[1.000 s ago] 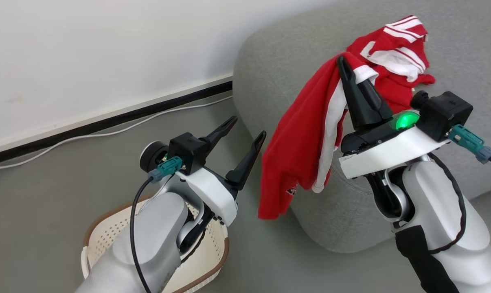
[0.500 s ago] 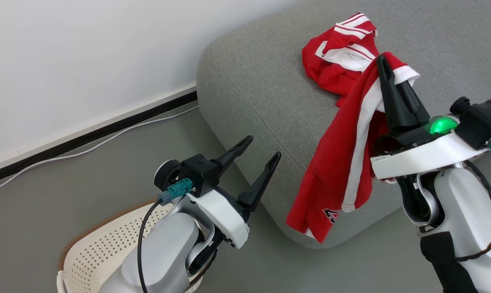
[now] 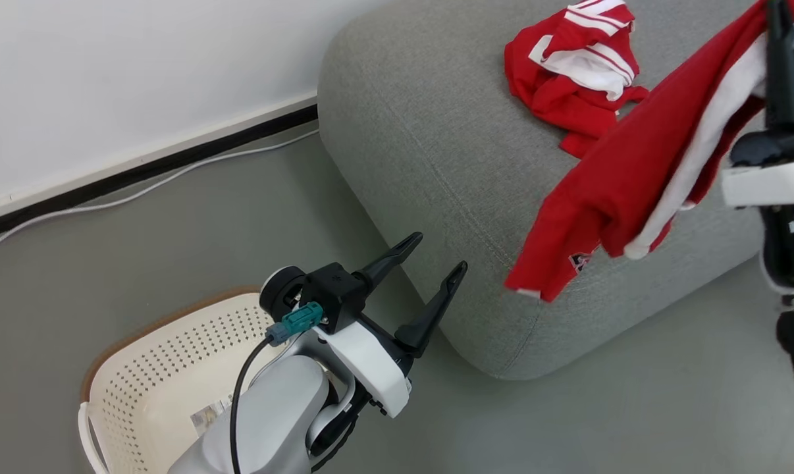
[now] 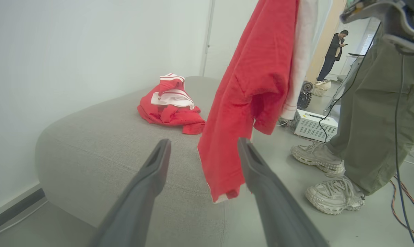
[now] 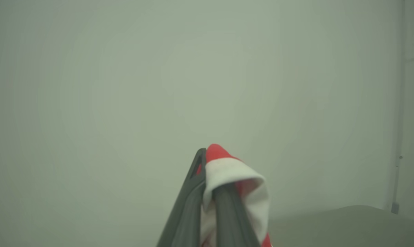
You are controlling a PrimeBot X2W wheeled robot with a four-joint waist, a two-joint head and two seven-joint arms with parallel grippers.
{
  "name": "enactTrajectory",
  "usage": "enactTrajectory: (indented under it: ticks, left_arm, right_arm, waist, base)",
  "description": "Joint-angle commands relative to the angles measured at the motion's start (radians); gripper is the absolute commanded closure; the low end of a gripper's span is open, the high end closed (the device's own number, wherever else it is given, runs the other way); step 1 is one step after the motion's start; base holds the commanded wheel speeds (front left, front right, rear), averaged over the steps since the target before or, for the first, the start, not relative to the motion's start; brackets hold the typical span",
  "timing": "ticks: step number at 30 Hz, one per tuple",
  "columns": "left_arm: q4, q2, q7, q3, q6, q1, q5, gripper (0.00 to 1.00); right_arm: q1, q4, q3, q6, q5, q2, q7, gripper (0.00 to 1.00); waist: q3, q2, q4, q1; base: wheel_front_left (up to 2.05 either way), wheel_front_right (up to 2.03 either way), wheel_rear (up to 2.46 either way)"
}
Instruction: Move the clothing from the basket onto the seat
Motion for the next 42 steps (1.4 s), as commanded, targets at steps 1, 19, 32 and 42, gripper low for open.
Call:
enactTrajectory:
  ticks: [1, 19, 32, 42]
  left_arm:
    - [-0.029, 0.016, -0.009, 0.018, -0.007, -0.043, 0.009, 0.0]
    - [-0.034, 0.048, -0.009, -0.064, -0.007, -0.18, 0.01, 0.0]
    - [-0.019, 0.064, -0.009, -0.103, -0.007, -0.238, 0.015, 0.0]
    - [-0.008, 0.062, -0.009, -0.106, -0.007, -0.255, 0.028, 0.0]
  right_arm:
    - [-0.056, -0.011, -0.03, 0.004, -0.015, -0.024, -0.006, 1.0]
    - [-0.387, 0.13, -0.428, 0.004, -0.237, -0.22, -0.006, 1.0]
    - [-0.693, 0.393, -0.562, 0.004, -0.448, -0.403, -0.006, 1.0]
    - [-0.83, 0.55, -0.742, 0.004, -0.605, -0.356, 0.019, 1.0]
  waist:
    - [0.049, -0.0001, 0.034, 0.0]
    - [0.308, -0.0001, 0.146, 0.0]
    - [0.472, -0.0001, 0.229, 0.0]
    - [0.578, -0.0001, 0.296, 0.0]
  base:
    - [0.0, 0.0, 0.0]
    - [0.0, 0.0, 0.0]
    - [0.0, 0.0, 0.0]
    - [0.0, 0.0, 0.0]
